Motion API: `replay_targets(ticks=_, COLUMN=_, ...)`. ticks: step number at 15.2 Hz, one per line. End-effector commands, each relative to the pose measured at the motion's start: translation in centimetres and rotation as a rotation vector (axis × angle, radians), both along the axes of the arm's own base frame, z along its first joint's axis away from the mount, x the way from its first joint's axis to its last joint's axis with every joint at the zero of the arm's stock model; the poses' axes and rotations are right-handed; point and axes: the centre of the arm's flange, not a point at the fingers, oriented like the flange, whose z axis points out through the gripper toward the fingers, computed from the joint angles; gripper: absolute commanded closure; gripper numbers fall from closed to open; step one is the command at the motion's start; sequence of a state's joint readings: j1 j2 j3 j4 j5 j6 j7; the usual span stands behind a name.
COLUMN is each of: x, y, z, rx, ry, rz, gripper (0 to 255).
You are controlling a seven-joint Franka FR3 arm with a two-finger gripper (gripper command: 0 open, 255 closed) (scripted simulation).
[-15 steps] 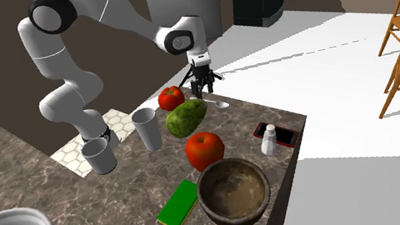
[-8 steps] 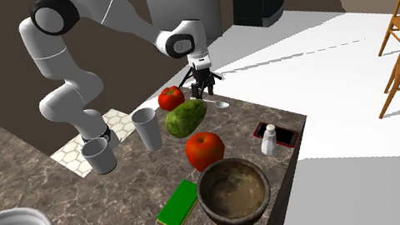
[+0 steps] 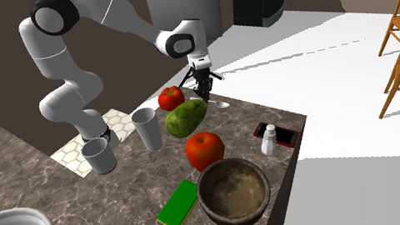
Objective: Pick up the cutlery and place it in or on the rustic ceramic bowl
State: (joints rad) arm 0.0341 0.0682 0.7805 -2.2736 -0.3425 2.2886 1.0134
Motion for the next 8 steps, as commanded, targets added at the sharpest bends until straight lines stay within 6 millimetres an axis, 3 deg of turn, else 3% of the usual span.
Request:
replay_targets(ticks=1, x=0.0, y=-0.1, z=-0.1, rx=-0.001, ry=0.001, rz=-0.001, gripper=255)
replay_targets(ticks=4, x=0.0, y=-0.1, z=-0.1, rx=-0.001, ry=0.001, rz=-0.001, gripper=255)
replay_targets(ticks=8, x=0.0, y=-0.1, z=2.0, rx=-0.001, ry=0.001, rz=-0.001, gripper=255)
